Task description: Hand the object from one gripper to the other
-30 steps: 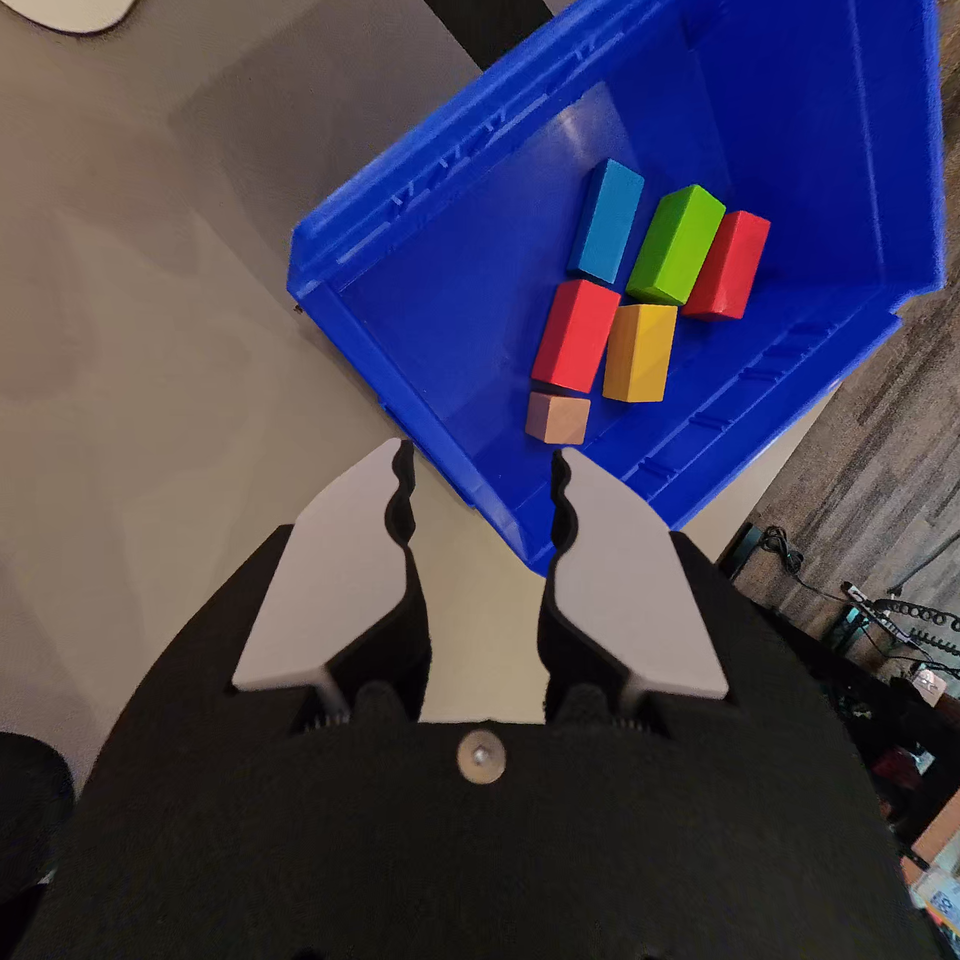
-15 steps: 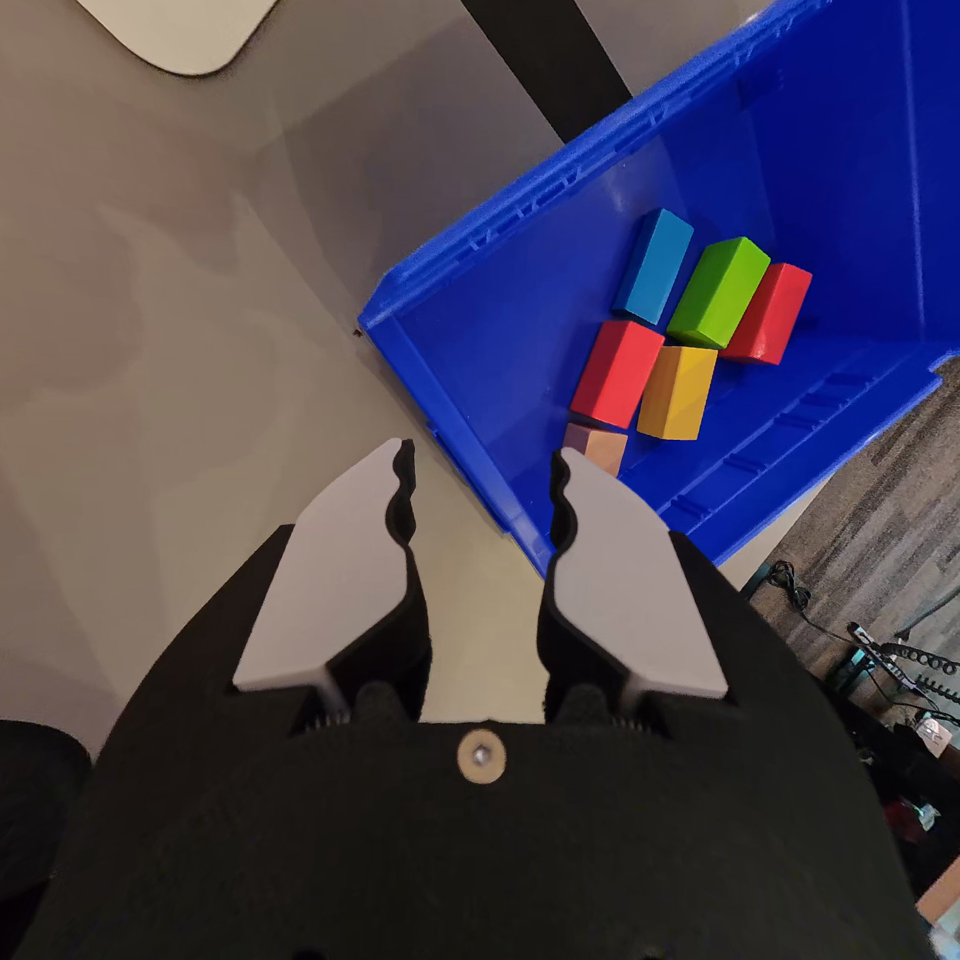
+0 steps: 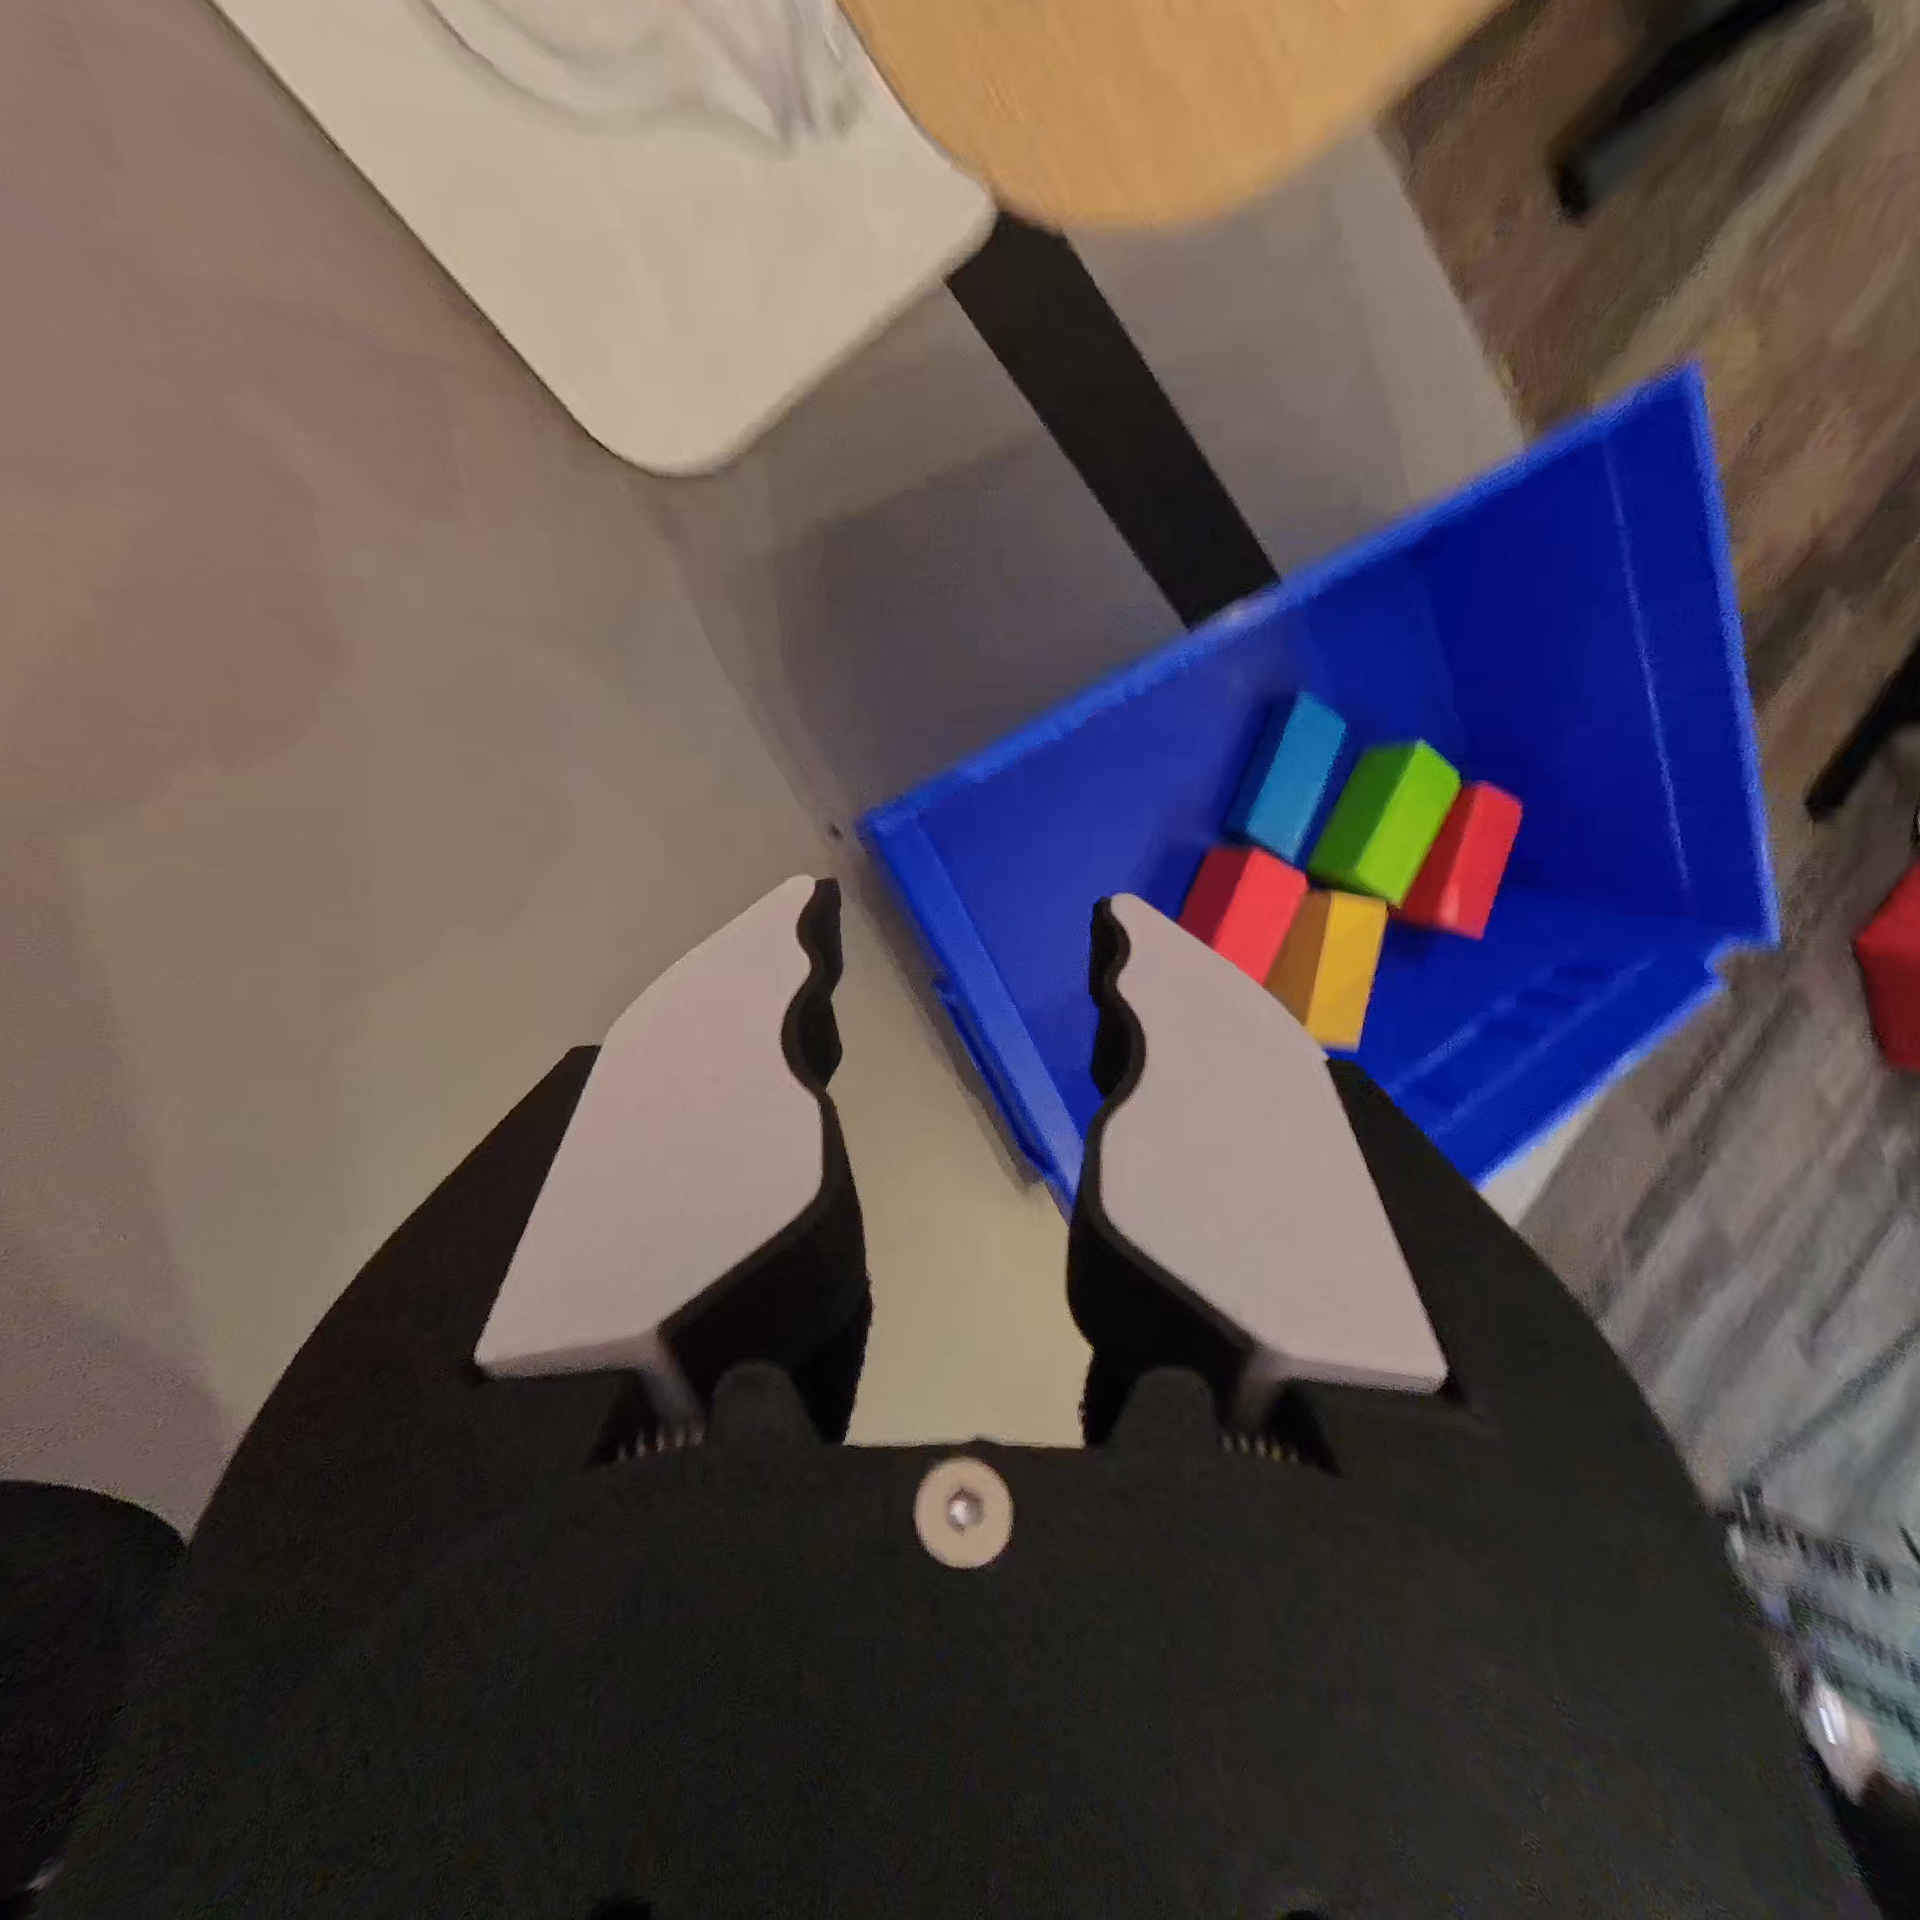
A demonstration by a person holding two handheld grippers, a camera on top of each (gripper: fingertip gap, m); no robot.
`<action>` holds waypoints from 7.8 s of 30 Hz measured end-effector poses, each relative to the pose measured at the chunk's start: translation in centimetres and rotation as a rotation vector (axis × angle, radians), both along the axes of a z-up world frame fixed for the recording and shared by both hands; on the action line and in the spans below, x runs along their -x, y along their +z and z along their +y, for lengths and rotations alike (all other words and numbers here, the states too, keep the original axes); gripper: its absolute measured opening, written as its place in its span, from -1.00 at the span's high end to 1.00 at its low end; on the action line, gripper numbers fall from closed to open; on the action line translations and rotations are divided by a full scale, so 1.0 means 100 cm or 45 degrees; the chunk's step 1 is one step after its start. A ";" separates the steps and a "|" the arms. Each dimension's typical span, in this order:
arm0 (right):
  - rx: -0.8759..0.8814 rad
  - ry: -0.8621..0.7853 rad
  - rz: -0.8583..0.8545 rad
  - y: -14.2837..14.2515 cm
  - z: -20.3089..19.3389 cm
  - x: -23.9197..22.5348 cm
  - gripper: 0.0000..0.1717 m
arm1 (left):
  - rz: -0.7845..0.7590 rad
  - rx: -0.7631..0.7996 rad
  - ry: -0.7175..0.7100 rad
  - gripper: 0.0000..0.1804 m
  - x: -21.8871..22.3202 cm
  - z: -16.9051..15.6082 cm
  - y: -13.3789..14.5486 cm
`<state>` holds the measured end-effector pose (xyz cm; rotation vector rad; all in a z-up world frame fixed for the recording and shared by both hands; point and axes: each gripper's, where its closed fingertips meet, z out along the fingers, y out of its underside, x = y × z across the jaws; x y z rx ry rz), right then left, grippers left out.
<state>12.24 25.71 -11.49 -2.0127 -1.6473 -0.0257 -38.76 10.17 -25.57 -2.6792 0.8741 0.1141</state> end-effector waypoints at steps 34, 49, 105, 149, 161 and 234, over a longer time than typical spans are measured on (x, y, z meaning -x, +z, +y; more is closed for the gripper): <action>0.219 1.133 0.606 0.052 -0.215 0.263 0.64 | -0.051 -0.347 -0.516 0.62 -0.242 -0.057 0.188; 0.112 0.644 0.737 0.100 -0.096 0.152 0.64 | -0.204 -0.704 -0.454 0.52 -0.261 -0.050 0.251; 0.216 -0.371 0.134 -0.078 0.085 -0.049 0.38 | 0.054 -0.334 0.243 0.42 0.017 0.005 0.083; 1.601 1.139 1.340 0.127 -0.248 0.183 0.67 | -0.225 -1.513 -0.885 0.69 -0.330 -0.067 0.260; 0.663 0.457 1.181 0.103 -0.064 0.103 0.69 | -0.246 -1.488 -0.773 0.96 -0.312 -0.064 0.261; -0.017 -0.057 0.406 0.023 0.049 0.025 0.50 | 0.062 -0.270 -0.195 0.37 0.010 0.046 0.022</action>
